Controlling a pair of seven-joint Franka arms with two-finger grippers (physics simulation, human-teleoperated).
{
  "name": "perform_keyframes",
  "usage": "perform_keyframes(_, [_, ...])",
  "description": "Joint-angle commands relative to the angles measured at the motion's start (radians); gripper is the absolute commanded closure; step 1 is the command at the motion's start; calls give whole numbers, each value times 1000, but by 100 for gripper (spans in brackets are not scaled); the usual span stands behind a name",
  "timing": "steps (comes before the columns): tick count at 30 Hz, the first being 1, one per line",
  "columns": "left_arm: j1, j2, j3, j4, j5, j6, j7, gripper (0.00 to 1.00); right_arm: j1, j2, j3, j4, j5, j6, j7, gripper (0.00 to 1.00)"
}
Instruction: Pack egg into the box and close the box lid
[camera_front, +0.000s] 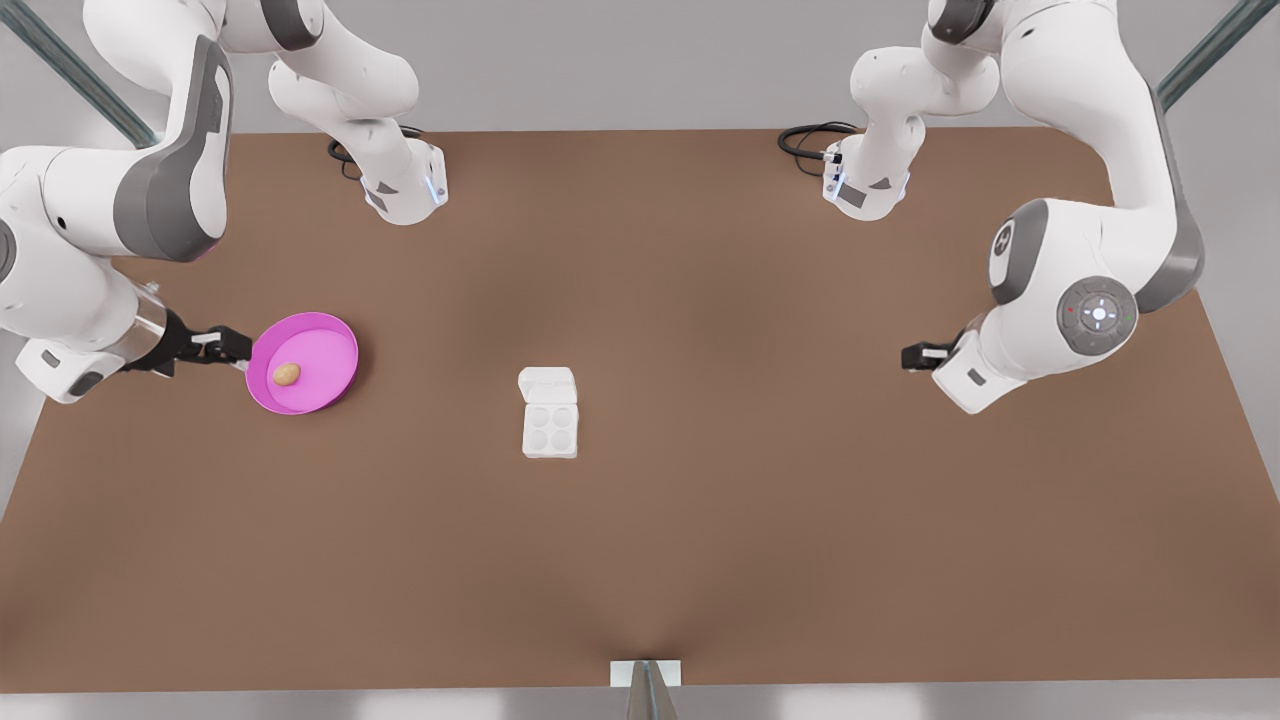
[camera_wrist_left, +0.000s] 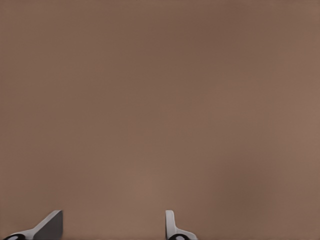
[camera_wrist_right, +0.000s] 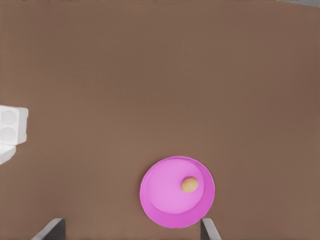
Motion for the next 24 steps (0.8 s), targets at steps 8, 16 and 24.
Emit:
perform_keyframes(8, [2, 3, -1, 1, 0, 10, -45, 0, -55, 4, -3, -338, -63, 339, 150, 0])
perform_keyframes(16, [2, 20, -1, 1, 0, 9, -39, 0, -119, -21, -3, -600, -45, 509, 626, 0])
perform_keyframes(24, [1, 31, -1, 1, 0, 9, -37, 0, -208, -149, -7, -924, -45, 890, 637, 0])
